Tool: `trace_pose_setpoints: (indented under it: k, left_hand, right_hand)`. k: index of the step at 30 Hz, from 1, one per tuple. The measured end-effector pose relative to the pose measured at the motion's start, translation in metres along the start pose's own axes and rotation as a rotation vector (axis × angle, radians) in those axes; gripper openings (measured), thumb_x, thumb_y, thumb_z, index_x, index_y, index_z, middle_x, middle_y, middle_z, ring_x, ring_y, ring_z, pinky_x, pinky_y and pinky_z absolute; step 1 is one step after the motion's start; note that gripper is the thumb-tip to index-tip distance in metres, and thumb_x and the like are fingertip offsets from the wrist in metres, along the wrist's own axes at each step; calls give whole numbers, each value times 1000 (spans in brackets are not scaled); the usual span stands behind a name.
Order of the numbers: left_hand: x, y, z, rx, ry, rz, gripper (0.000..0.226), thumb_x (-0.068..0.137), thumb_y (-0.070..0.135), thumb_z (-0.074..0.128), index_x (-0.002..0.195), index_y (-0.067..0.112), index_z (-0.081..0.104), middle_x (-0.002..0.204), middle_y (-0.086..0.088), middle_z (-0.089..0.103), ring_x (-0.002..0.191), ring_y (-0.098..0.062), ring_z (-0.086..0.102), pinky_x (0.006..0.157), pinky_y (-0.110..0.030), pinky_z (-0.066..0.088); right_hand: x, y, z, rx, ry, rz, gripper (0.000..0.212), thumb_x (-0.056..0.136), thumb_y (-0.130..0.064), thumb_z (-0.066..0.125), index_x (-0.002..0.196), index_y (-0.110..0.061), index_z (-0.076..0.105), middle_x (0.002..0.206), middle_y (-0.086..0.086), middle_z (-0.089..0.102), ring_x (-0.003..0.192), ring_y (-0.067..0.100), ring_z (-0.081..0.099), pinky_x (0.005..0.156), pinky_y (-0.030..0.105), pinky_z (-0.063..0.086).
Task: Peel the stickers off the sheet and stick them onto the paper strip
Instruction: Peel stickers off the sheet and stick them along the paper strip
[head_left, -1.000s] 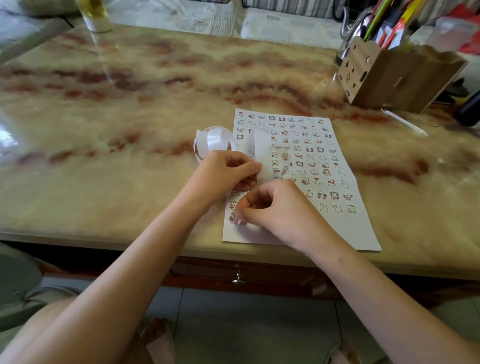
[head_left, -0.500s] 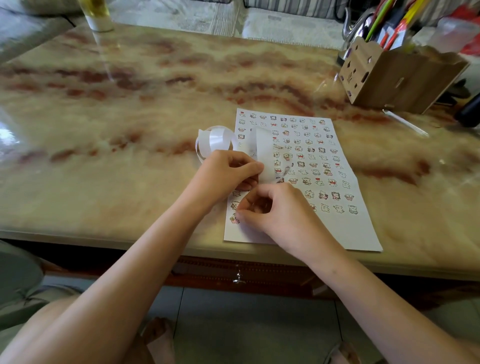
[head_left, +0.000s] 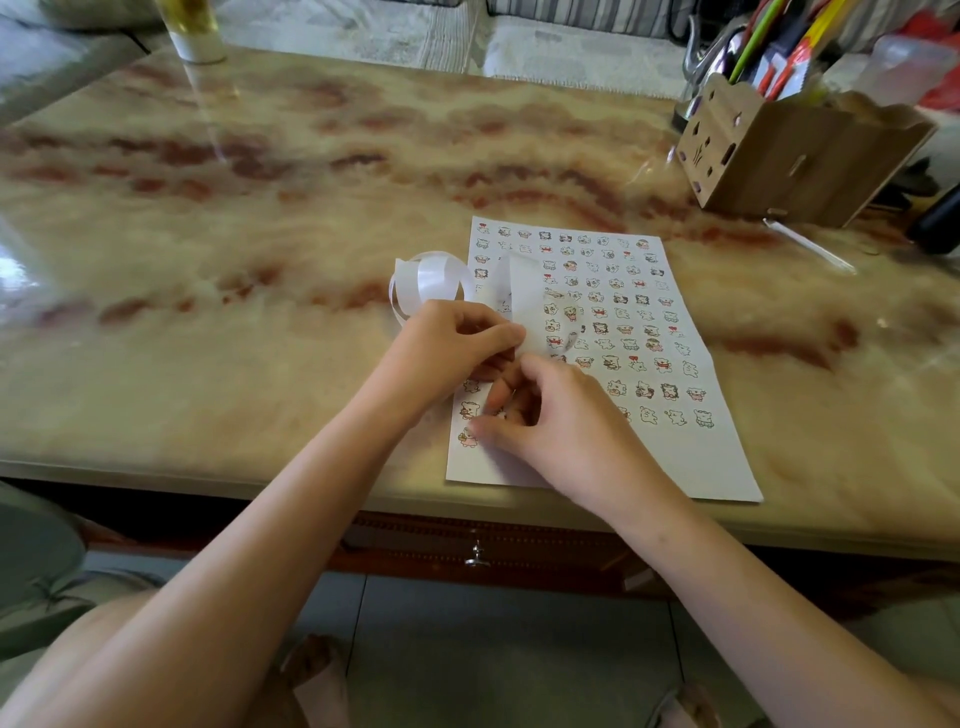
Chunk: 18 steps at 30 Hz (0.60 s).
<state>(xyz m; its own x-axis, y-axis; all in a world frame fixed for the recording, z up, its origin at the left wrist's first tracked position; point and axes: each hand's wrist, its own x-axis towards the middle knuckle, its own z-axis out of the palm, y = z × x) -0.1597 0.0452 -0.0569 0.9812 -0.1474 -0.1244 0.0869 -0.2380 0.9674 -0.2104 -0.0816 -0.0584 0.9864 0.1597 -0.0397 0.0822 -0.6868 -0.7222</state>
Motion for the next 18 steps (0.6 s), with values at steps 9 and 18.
trace_pose_setpoints:
  k: [9,18]
  left_hand:
    - [-2,4,0,-5,43,43,18,91,16,63,84,0,68,74,-9,69,68,-17,65,67,-27,57]
    - [-6,16,-10,-15,127,166,15,92,17,61,81,11,68,67,6,69,60,1,65,53,-12,46]
  right_hand:
    - [6,3,-22,345,106,-52,11,86,-17,69,77,-21,63,68,-4,63,52,1,52,56,19,43]
    - [13,8,-40,264,357,-230,7,87,-18,68,94,-19,67,92,-12,68,87,6,63,79,19,49]
